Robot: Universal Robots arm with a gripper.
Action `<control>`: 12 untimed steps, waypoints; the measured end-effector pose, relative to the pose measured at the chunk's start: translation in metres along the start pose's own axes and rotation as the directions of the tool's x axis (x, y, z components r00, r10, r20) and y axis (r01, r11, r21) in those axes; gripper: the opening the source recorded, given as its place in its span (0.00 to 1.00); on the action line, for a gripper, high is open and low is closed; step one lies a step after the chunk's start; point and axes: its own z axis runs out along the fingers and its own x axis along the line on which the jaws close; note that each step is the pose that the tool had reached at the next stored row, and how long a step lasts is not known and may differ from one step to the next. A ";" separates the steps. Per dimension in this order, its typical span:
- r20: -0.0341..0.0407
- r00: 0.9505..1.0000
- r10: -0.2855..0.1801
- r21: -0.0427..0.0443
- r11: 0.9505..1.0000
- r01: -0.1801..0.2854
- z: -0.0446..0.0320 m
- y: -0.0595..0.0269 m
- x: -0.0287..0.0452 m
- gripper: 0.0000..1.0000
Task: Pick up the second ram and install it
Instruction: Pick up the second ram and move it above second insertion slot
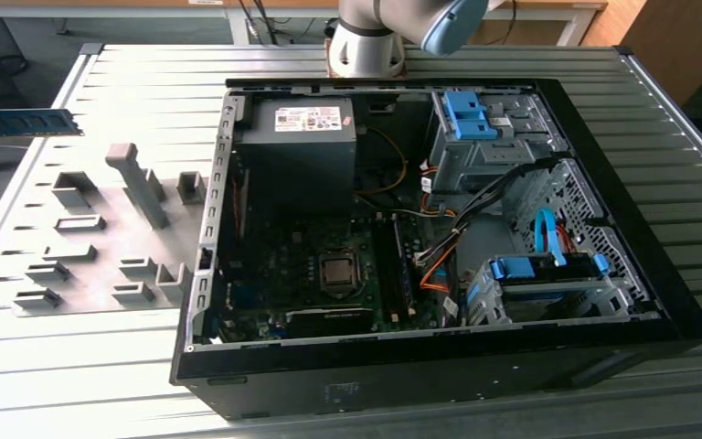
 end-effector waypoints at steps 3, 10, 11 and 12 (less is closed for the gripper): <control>0.000 1.000 0.000 0.000 1.000 0.000 0.0000 -0.0007 0.0000 0.14; 0.000 1.000 0.000 0.000 1.000 0.000 0.0000 -0.0021 0.0000 0.14; 0.000 1.000 0.000 0.000 1.000 0.000 0.0000 -0.0022 0.0000 0.14; 0.000 1.000 0.000 0.000 1.000 0.000 0.0000 -0.0024 0.0000 0.14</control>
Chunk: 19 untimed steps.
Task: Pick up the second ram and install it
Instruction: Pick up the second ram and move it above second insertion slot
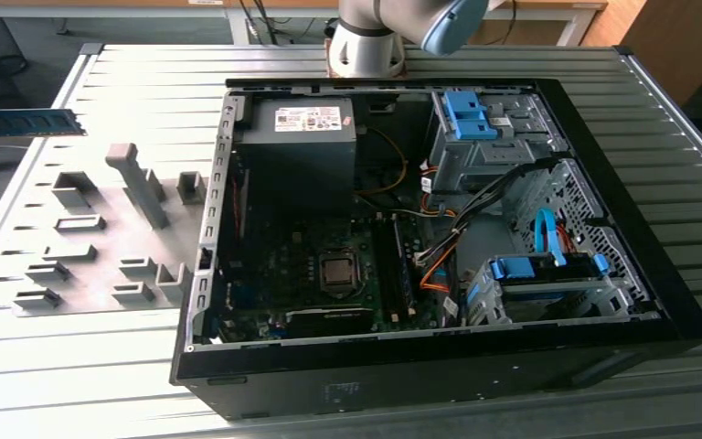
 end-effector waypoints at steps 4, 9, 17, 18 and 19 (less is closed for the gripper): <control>0.000 1.000 0.000 0.000 1.000 0.000 0.0000 -0.0008 0.0000 0.14; 0.000 1.000 0.000 0.000 1.000 0.000 -0.0001 -0.0021 0.0000 0.14; 0.000 1.000 0.000 0.000 1.000 0.000 -0.0001 -0.0041 0.0000 0.14; 0.000 1.000 0.000 0.000 1.000 0.000 -0.0001 -0.0043 0.0000 0.14; 0.000 1.000 0.000 0.000 1.000 0.000 -0.0001 -0.0045 0.0000 0.14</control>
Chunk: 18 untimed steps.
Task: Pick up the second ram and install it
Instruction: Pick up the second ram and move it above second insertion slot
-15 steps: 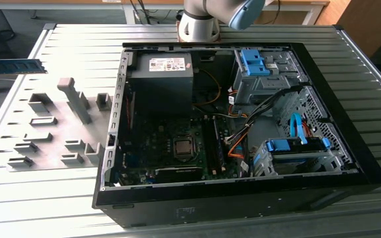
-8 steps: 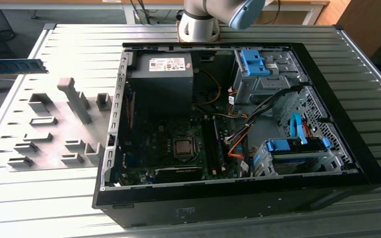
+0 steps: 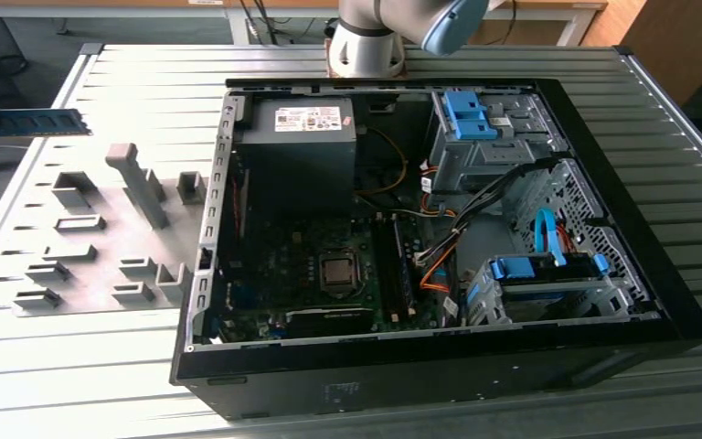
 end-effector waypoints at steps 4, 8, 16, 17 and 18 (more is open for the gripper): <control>0.000 1.000 0.000 0.000 1.000 0.000 0.0000 -0.0008 0.0000 0.14; 0.000 1.000 0.000 0.000 1.000 0.000 -0.0001 -0.0097 -0.0001 0.14; 0.000 1.000 0.000 0.000 1.000 0.000 -0.0001 -0.0133 -0.0001 0.14; 0.000 1.000 0.000 0.000 1.000 0.000 -0.0002 -0.0141 -0.0001 0.14; 0.000 1.000 0.000 0.000 1.000 0.000 -0.0002 -0.0150 -0.0001 0.14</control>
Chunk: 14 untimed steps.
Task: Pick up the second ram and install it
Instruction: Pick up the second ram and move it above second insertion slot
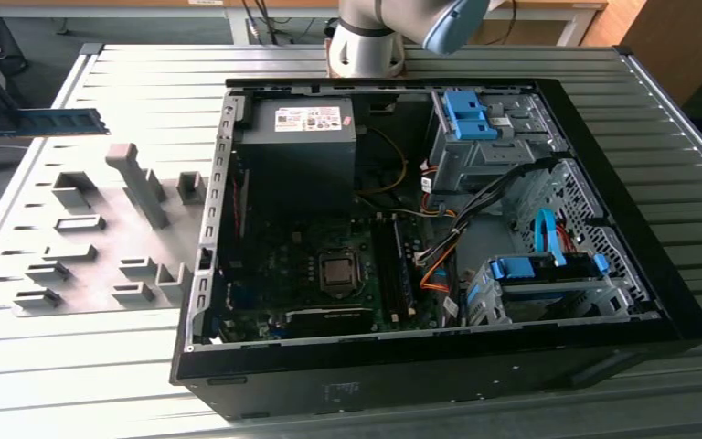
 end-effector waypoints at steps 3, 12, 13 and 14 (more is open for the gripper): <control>0.000 1.000 0.000 0.000 1.000 0.000 0.0000 -0.0036 0.0000 0.14; 0.000 1.000 0.000 0.000 1.000 0.000 -0.0001 -0.0134 -0.0001 0.14; 0.000 1.000 0.000 0.000 1.000 0.000 -0.0001 -0.0142 -0.0001 0.14; 0.000 1.000 0.000 0.000 1.000 0.000 -0.0001 -0.0152 -0.0001 0.14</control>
